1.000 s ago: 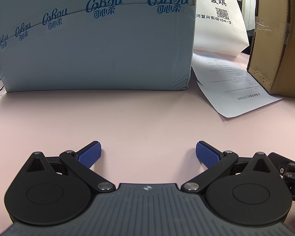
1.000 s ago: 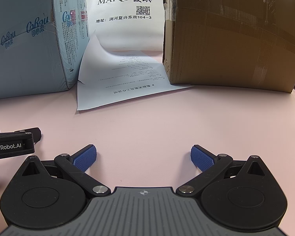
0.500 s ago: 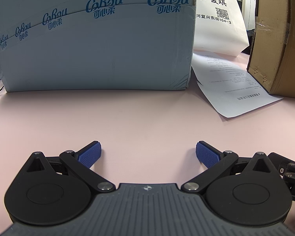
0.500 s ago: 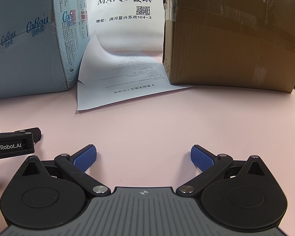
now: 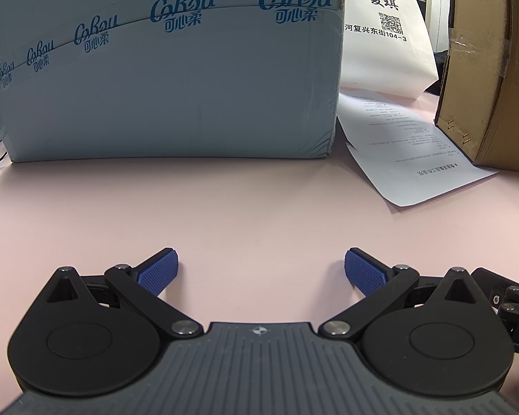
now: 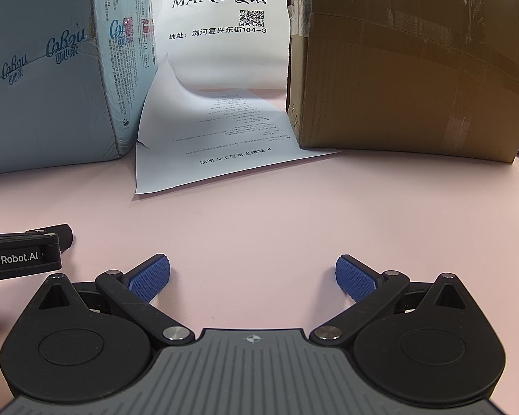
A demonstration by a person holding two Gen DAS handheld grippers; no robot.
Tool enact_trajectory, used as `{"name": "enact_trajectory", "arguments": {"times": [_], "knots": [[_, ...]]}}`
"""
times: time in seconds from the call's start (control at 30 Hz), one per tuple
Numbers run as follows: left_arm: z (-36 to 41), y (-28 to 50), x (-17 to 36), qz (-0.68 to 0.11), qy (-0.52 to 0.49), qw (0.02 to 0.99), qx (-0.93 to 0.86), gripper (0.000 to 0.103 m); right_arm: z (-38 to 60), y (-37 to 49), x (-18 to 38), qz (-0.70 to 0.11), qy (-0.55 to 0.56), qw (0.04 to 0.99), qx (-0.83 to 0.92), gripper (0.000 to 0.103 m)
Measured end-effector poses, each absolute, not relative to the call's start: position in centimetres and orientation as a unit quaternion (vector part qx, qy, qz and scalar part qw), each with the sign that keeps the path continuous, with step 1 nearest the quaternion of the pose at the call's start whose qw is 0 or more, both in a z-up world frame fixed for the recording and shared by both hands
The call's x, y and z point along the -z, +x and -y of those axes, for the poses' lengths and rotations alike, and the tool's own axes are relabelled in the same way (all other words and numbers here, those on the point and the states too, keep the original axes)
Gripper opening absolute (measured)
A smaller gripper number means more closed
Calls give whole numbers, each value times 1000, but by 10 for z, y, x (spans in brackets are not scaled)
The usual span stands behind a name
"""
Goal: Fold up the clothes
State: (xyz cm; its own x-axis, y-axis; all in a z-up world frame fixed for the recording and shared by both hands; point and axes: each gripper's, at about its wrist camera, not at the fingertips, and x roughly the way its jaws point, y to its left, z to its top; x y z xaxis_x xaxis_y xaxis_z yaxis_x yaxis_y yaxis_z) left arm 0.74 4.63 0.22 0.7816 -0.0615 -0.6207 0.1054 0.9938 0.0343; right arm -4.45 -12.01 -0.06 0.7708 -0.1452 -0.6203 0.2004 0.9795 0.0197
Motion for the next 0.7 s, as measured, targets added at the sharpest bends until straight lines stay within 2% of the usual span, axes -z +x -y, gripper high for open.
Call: {"name": "enact_trajectory", "arguments": {"times": [0.7], "knots": [[-52, 5, -3, -327, 31, 943, 45, 103, 120, -46, 0, -326, 42, 940, 93, 103]]}}
